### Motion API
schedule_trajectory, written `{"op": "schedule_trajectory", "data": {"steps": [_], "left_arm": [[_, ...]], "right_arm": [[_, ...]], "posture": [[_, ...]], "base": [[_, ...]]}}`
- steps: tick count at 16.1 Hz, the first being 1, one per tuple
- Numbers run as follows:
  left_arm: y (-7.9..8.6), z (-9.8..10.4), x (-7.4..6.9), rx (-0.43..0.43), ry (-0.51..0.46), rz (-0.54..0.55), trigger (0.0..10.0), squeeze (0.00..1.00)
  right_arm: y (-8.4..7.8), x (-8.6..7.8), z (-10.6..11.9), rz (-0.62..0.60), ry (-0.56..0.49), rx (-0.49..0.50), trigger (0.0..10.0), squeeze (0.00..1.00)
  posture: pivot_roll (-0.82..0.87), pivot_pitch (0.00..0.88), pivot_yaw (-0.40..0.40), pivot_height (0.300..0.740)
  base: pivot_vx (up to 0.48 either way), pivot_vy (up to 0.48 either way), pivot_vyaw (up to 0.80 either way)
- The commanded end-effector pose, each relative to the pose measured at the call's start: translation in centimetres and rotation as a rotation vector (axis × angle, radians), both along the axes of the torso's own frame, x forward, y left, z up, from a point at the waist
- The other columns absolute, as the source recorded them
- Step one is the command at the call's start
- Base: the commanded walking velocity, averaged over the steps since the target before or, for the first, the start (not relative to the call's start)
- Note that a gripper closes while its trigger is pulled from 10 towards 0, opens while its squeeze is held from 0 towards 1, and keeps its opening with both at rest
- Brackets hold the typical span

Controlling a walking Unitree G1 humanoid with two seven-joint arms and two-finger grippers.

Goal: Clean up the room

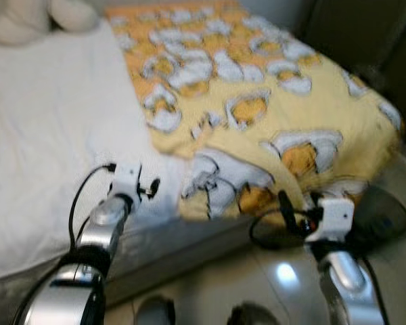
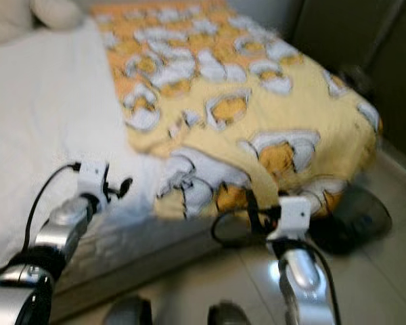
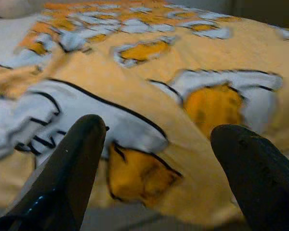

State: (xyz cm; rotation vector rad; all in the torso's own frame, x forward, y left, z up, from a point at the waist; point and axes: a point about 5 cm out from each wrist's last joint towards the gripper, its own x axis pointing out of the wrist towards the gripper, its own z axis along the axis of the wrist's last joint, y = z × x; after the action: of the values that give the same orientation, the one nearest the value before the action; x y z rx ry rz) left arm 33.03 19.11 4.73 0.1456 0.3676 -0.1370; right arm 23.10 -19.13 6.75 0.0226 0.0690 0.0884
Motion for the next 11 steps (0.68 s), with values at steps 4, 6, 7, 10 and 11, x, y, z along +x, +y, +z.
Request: {"op": "schedule_trajectory", "data": {"steps": [4,6,7,10,11], "left_arm": [[-1.7,-0.3,0.1,-0.082,-0.005,-0.041,10.0,0.00],[-2.6,-0.1,0.4,-0.066,-0.024,-0.055,10.0,0.00],[-2.8,0.0,0.6,-0.044,-0.035,-0.043,10.0,0.00],[-1.5,1.3,1.7,0.061,-0.089,0.104,10.0,0.00],[-1.4,1.4,1.8,0.053,-0.092,0.118,10.0,0.00]], "right_arm": [[-1.7,-2.6,1.1,-0.020,0.017,-0.050,10.0,0.00],[-1.5,-3.6,1.2,-0.007,0.037,-0.059,10.0,0.00],[-1.4,-3.9,1.4,-0.001,0.046,-0.061,10.0,0.00],[-1.1,-4.9,1.6,0.010,0.076,-0.060,10.0,0.00],[-1.1,-5.2,1.6,0.011,0.084,-0.061,10.0,0.00]], "posture": [[-0.23,0.205,-0.010,0.669],[-0.25,0.219,-0.016,0.669],[-0.25,0.226,-0.017,0.669],[-0.28,0.258,-0.029,0.669],[-0.29,0.264,-0.032,0.669]], "base": [[0.000,0.000,0.00],[0.000,0.000,0.00],[0.000,0.000,0.00],[0.000,0.000,0.00],[0.000,0.000,0.00]]}}
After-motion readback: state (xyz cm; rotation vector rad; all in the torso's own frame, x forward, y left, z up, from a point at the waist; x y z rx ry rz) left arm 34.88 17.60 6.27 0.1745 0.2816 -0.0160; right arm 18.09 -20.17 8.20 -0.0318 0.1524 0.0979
